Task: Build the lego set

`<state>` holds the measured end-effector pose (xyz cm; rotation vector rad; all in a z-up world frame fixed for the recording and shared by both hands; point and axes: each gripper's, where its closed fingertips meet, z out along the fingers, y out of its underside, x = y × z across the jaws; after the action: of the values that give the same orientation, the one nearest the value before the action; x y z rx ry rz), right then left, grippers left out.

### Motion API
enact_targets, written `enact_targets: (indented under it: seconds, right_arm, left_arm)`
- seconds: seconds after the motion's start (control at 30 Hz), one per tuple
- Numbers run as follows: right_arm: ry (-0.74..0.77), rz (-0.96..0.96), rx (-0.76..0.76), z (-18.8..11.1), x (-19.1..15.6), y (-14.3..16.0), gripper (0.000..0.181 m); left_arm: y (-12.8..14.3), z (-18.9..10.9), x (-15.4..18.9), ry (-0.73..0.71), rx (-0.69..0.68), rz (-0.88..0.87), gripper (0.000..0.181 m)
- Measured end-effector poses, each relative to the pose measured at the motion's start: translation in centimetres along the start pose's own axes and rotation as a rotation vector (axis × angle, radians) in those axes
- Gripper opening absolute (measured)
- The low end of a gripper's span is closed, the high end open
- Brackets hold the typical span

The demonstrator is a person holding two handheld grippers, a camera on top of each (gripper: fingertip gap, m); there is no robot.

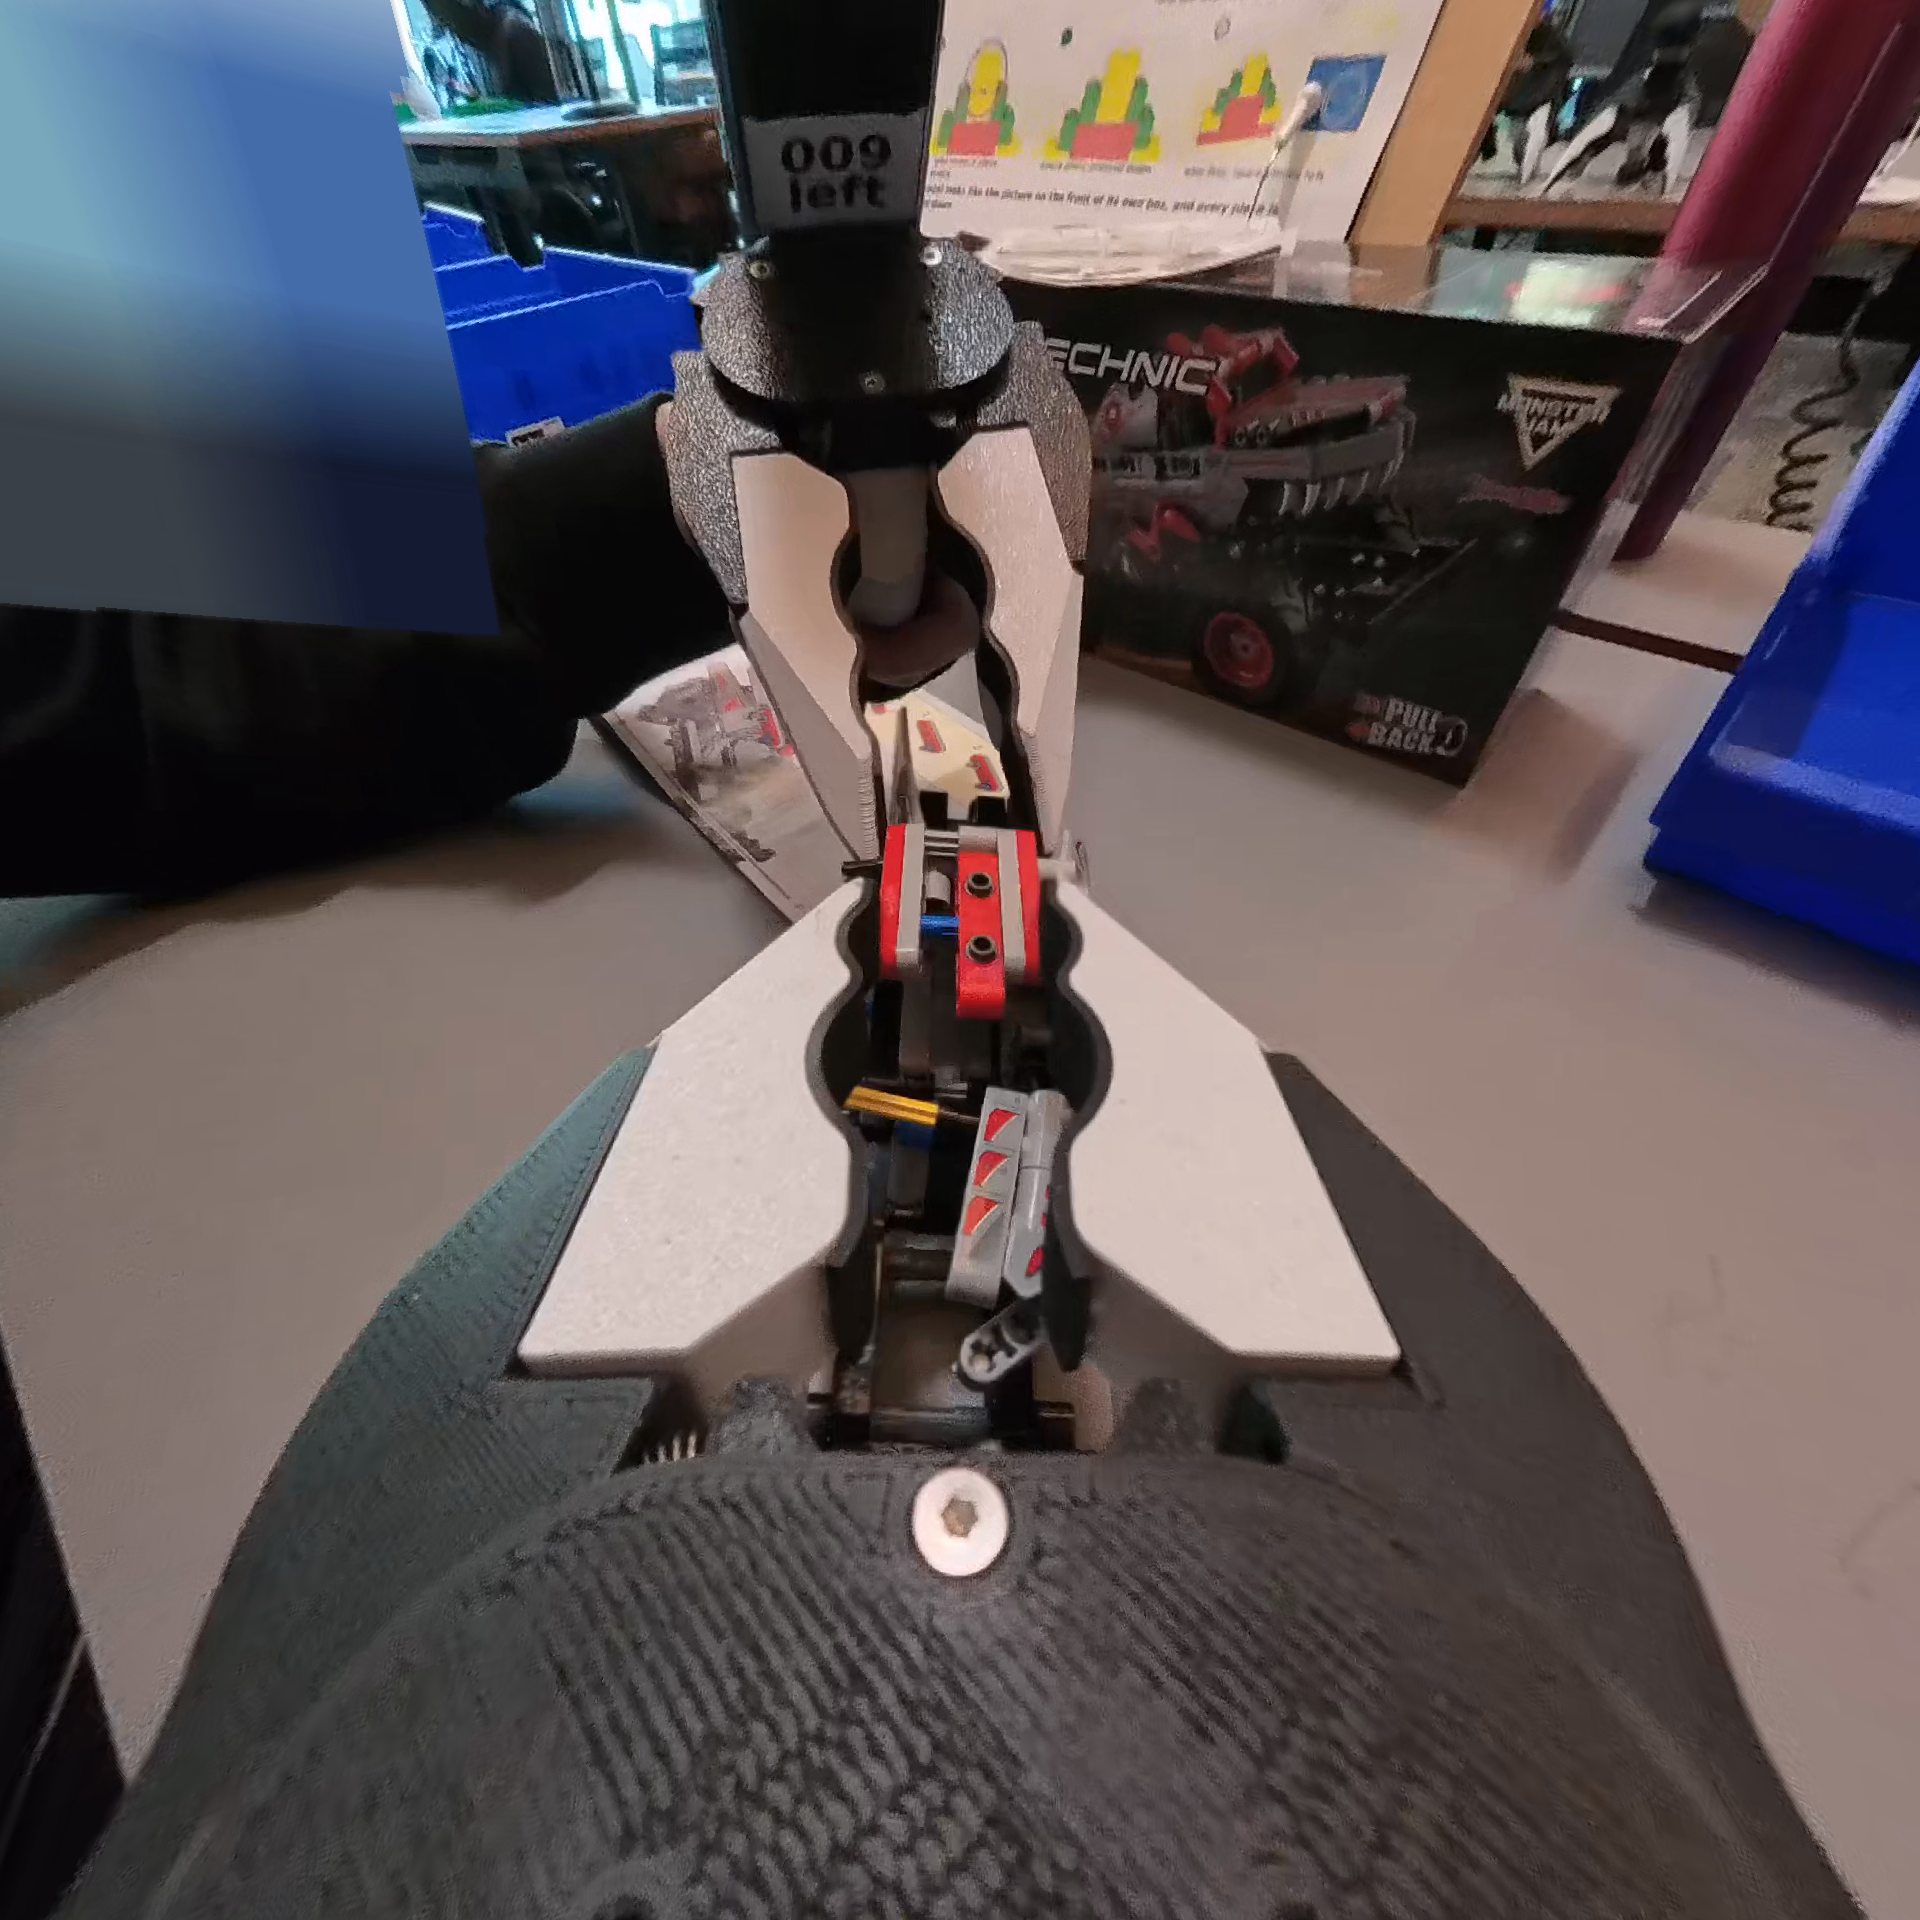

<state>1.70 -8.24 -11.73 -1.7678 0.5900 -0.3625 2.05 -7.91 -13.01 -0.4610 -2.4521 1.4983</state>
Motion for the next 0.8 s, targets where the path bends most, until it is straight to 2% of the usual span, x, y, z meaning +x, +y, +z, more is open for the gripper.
enact_targets:
  seconds: [0.13, 0.2, 0.27, 0.47, 0.67, 0.8]
  right_arm:
    - [0.031, 0.007, -0.032, -0.1, 0.4, 0.4, 0.034]
    - [0.053, 0.004, -0.046, -0.3, 0.5, 0.3, 0.047]
    - [0.040, 0.014, -0.046, -0.4, 0.1, -0.3, 0.042]
    - [0.055, -0.036, -0.240, -0.1, 0.2, 0.8, 0.035]
    - [-0.034, 0.051, -0.406, 0.0, 0.5, 1.1, 0.036]
    - [-0.068, 0.034, -0.565, 0.0, 0.5, 1.4, 0.038]
  left_arm:
    - [0.0, 0.1, -0.1, -0.007, 0.000, -0.008, 0.028]
    - [0.0, 0.1, -0.2, -0.011, -0.004, -0.010, 0.028]
    - [0.0, 0.1, -0.1, -0.010, -0.007, -0.008, 0.028]
    - [0.0, 0.1, -0.1, -0.013, -0.014, 0.001, 0.028]
    - [0.0, 0.1, -0.2, -0.025, -0.019, 0.001, 0.028]
    - [0.0, 0.1, -0.2, -0.028, -0.026, 0.001, 0.028]
